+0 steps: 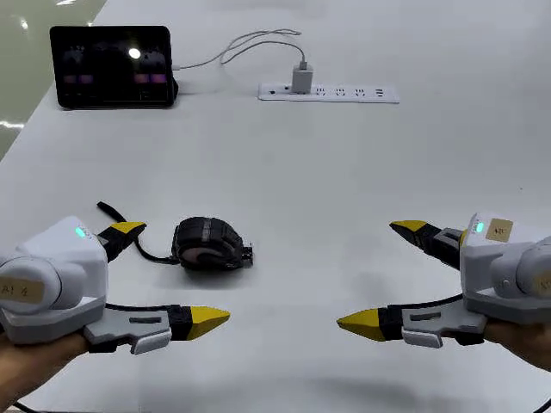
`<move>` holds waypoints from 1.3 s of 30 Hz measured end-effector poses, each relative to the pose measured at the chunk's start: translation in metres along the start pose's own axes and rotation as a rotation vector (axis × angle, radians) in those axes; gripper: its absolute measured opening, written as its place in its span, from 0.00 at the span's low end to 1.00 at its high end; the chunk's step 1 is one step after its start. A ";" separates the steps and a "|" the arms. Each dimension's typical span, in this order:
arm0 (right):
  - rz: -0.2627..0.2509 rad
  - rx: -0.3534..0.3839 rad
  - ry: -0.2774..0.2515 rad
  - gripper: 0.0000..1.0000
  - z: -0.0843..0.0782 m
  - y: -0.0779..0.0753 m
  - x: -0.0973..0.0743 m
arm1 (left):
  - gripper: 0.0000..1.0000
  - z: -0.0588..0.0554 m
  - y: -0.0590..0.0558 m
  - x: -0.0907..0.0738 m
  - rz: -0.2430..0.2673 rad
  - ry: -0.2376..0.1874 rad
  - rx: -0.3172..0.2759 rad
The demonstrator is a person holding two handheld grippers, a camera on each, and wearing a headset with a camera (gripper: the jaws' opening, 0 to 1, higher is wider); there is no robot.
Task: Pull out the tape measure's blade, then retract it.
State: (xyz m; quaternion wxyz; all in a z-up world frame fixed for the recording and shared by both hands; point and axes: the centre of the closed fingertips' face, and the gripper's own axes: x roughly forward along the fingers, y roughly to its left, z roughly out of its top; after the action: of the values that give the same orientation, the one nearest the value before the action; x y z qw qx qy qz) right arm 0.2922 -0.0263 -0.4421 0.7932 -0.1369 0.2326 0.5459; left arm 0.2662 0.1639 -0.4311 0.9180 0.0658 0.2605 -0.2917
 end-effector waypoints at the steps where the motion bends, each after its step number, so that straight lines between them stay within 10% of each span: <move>1: 0.002 -0.004 0.003 0.94 0.000 -0.001 0.001 | 0.99 0.000 0.001 0.000 -0.002 0.003 0.002; 39: 0.147 -0.157 0.064 0.86 0.009 -0.008 0.042 | 0.93 -0.001 0.024 0.013 -0.062 0.069 0.087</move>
State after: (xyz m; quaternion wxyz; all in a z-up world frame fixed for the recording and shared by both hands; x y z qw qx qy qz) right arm 0.3139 0.0089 -0.4564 0.7301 -0.1985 0.2239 0.6143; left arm 0.2890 0.1774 -0.4397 0.8952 0.1075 0.2812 -0.3287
